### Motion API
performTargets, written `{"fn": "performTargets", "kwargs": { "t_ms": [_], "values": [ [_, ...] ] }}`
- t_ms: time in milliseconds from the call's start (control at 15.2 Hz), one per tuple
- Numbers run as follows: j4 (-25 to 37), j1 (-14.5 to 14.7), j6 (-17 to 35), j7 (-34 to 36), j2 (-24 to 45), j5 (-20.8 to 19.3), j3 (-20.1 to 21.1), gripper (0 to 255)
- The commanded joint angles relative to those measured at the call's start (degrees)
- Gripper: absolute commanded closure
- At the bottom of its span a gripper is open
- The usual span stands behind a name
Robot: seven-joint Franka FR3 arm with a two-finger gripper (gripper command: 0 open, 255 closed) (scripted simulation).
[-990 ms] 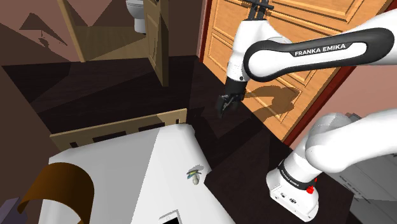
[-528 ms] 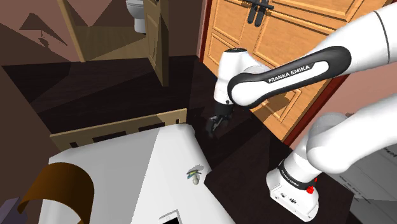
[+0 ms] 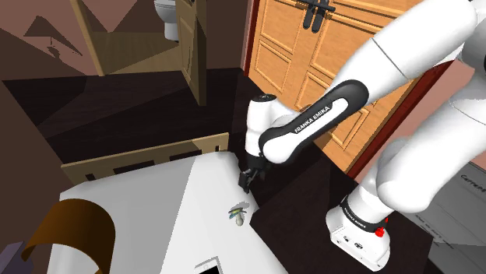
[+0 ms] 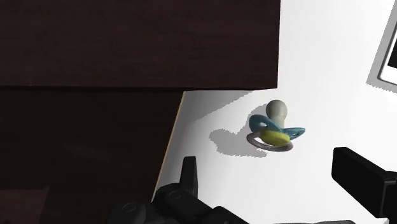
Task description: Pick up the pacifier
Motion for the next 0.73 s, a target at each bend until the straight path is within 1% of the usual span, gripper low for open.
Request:
{"fn": "performTargets", "kwargs": {
  "t_ms": [0,264,462,660],
  "values": [
    [0.60,0.63,3.82,1.24,5.10,-0.50,1.02,0],
    [3.23,2.31,10.24,4.59,15.72,-3.59,1.64,0],
    [5.89,4.74,14.24,7.15,23.55,-6.23,0.73,0],
    [6.87,5.86,16.37,7.79,26.86,-7.32,-0.34,0]
  ]
}}
